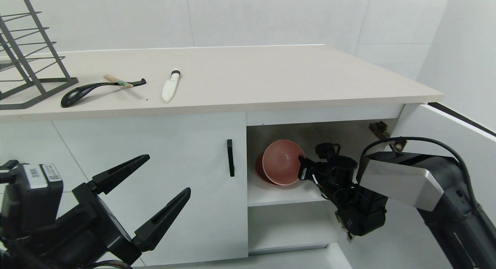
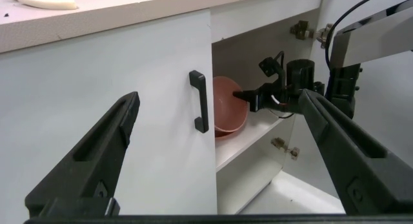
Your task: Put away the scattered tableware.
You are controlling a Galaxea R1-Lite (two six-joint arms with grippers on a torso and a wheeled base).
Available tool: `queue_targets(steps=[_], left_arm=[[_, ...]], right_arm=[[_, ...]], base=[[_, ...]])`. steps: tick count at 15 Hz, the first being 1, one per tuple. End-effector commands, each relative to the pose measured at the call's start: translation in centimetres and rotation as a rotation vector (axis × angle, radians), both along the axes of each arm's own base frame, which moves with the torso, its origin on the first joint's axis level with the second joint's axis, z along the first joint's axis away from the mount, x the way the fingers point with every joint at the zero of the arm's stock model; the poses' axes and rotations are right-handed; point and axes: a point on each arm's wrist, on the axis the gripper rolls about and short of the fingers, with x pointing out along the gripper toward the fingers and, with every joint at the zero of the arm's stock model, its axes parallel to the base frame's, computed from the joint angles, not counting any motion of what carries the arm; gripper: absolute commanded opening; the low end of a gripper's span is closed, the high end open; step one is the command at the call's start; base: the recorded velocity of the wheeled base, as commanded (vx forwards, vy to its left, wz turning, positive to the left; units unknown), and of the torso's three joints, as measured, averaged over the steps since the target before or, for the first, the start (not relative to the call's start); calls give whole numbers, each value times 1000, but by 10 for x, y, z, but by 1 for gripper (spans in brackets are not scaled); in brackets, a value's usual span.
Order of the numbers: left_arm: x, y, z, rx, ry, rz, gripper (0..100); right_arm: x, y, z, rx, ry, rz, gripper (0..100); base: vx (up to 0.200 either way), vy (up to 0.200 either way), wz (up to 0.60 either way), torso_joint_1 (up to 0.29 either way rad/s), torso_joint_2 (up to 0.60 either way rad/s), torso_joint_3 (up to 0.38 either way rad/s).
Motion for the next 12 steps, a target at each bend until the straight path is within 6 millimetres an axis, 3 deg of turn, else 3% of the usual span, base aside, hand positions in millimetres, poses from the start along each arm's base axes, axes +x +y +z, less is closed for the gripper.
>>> queue_targets(steps=[1,5,6,12], left_arm=[[0,0,0,2,1,1,100],[0,0,0,2,-5,2,100],[0,0,1,1,-6,0,100],[0,0,1,0,-11,2,100]], right_arm=[[0,-1,-2,-1,2,-5,0],[0,-3,-8,-12,13,-27,0],[-1,-2,-8,-13,14,-25,100],[4,-2,-3,-33,-37,-15,100]], base=[[0,0,0,0,0,0],[0,0,0,0,0,0],[0,0,0,0,0,0],[0,0,0,0,0,0]])
